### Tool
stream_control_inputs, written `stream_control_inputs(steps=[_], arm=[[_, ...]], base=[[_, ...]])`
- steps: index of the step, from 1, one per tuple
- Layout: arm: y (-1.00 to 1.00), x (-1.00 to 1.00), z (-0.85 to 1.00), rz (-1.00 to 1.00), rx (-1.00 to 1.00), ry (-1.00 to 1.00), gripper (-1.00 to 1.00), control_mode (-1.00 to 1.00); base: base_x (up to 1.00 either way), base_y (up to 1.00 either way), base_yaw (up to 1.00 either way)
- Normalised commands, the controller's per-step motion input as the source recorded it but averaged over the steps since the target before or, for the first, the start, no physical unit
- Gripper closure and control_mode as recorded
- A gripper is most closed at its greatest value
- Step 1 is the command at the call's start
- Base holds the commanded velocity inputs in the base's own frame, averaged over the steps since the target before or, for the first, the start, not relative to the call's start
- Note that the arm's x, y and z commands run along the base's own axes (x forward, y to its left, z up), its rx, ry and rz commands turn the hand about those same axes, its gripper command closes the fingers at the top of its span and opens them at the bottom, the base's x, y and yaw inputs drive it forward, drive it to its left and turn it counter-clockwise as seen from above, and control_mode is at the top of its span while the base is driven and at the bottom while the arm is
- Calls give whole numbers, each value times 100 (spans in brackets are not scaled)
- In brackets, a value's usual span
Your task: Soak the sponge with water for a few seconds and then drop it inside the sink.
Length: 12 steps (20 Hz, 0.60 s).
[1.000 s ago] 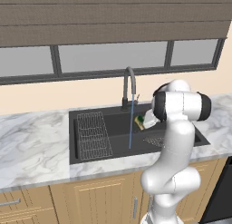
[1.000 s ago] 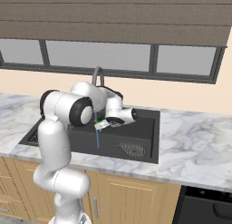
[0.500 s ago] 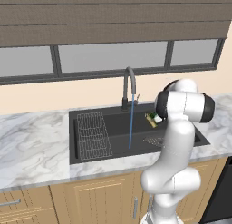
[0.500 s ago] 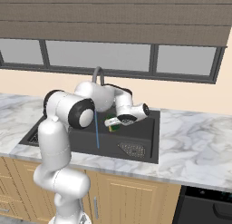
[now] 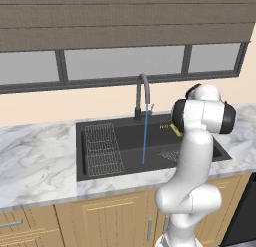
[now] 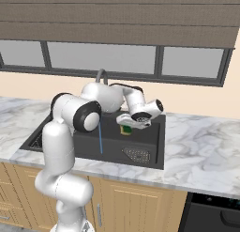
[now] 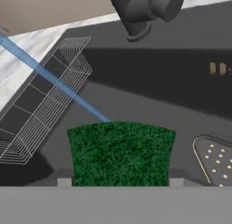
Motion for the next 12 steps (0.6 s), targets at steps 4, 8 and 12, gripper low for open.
stream_control_inputs(steps=[4,8,12], arm=[[-6,0,0,-25,-10,3,100,-100],[0,0,0,-21,-18,0,100,-100],[0,0,0,-17,-23,0,100,-100]], base=[[0,0,0],[0,0,0],[0,0,0]])
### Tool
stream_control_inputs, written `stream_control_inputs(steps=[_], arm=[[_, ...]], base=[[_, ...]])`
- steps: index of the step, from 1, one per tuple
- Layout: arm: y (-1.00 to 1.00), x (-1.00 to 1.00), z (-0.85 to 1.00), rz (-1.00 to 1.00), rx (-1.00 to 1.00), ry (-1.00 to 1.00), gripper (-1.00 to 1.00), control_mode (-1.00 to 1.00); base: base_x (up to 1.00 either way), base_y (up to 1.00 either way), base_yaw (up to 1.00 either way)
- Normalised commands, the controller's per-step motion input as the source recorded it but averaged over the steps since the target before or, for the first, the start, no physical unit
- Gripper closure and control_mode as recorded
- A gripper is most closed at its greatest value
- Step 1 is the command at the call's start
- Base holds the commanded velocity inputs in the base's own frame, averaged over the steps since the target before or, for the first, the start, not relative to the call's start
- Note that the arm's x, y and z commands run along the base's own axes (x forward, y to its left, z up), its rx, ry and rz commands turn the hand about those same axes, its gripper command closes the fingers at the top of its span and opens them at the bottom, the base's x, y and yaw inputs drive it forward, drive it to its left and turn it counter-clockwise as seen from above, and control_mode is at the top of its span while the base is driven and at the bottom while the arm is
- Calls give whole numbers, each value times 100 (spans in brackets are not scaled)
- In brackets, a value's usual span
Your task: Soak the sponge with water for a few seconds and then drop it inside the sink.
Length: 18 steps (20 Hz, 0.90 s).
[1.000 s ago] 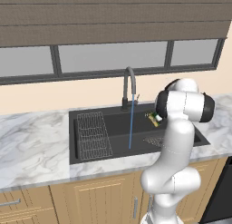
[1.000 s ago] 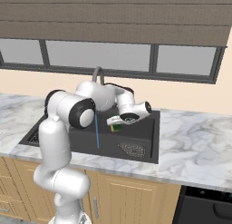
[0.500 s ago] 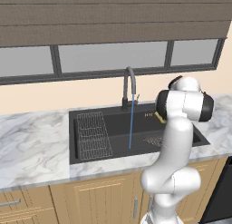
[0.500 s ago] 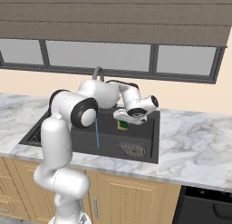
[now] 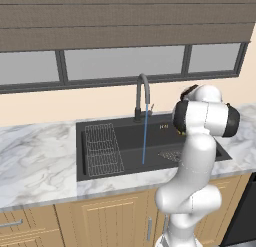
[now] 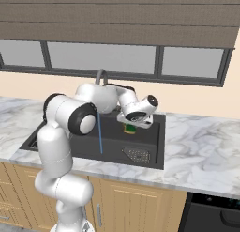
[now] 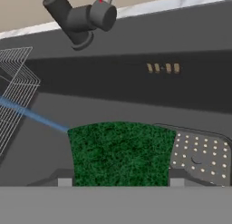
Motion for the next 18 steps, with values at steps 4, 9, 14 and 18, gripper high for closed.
stream_control_inputs(steps=[4,9,14,18], arm=[[0,4,0,-9,-26,0,100,-100],[0,22,0,0,-22,5,100,-100],[0,27,0,0,-6,7,100,-100],[-7,2,-26,0,0,12,100,-100]], base=[[0,0,0],[0,0,0],[0,0,0],[0,0,0]])
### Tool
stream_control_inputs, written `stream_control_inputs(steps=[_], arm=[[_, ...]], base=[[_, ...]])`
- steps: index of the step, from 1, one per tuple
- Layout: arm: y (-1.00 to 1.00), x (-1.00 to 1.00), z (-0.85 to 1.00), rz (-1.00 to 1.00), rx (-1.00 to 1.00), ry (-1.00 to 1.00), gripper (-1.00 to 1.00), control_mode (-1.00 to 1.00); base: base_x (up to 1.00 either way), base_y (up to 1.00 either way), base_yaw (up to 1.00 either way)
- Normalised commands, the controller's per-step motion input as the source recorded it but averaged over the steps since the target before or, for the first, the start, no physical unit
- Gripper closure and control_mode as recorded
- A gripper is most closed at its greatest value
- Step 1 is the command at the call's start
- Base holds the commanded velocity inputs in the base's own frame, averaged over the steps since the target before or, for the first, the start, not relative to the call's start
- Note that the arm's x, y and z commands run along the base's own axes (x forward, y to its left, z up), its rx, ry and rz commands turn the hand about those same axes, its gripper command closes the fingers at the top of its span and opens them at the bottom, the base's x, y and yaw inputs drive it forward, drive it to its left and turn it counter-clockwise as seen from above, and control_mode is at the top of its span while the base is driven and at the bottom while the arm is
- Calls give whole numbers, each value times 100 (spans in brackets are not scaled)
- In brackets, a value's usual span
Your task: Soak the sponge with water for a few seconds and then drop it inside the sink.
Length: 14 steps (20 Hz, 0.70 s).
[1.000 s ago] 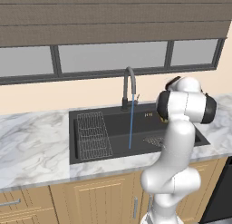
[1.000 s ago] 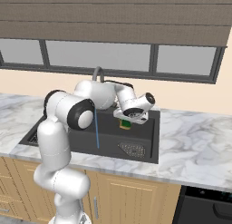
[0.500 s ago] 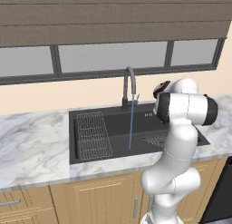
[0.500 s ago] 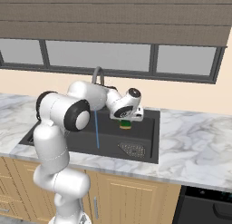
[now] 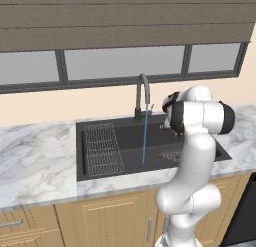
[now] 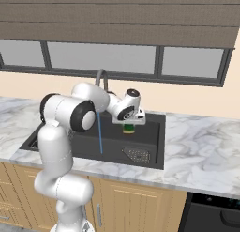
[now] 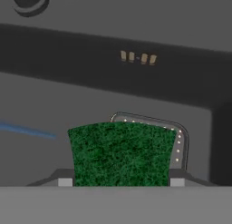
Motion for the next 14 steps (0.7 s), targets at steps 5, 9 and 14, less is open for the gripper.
stream_control_inputs(steps=[5,9,14], arm=[[-10,0,-56,0,0,7,100,-100],[-4,0,-54,0,0,0,100,-100],[-11,0,-42,0,0,0,100,-100]], base=[[0,0,0],[0,0,0],[0,0,0]])
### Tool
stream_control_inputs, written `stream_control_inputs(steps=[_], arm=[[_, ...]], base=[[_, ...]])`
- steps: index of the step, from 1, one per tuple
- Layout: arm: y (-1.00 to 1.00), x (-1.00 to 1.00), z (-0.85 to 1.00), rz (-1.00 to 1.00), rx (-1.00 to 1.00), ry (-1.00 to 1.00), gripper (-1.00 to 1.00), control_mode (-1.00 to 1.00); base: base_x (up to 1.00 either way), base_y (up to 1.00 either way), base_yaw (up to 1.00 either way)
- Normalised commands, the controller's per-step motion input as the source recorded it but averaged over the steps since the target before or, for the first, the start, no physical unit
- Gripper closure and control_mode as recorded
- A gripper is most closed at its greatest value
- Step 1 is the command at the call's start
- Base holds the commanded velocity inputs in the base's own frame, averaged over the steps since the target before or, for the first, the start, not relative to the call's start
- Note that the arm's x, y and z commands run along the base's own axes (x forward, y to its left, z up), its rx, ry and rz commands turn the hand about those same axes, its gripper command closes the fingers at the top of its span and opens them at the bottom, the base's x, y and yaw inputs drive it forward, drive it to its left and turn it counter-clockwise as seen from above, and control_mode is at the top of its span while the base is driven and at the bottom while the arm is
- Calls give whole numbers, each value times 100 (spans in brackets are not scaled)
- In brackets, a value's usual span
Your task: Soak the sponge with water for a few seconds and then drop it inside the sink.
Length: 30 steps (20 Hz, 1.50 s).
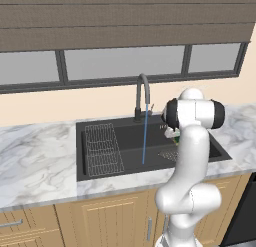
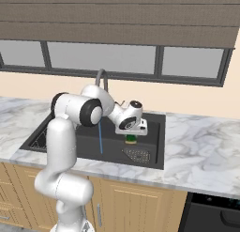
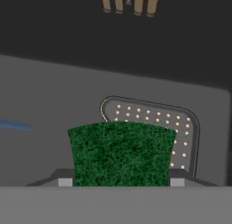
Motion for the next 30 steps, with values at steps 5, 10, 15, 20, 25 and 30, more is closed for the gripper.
stream_control_inputs(steps=[5,10,15,20,25,30], arm=[[-6,0,-41,0,0,-3,100,-100],[0,7,-21,0,0,-11,100,-100],[0,21,-16,0,0,-11,100,-100],[0,2,-19,0,0,-1,100,-100],[0,0,-28,0,0,0,100,-100],[0,0,-18,0,0,-1,100,-100]], base=[[0,0,0],[0,0,0],[0,0,0],[0,0,0],[0,0,0],[0,0,0]])
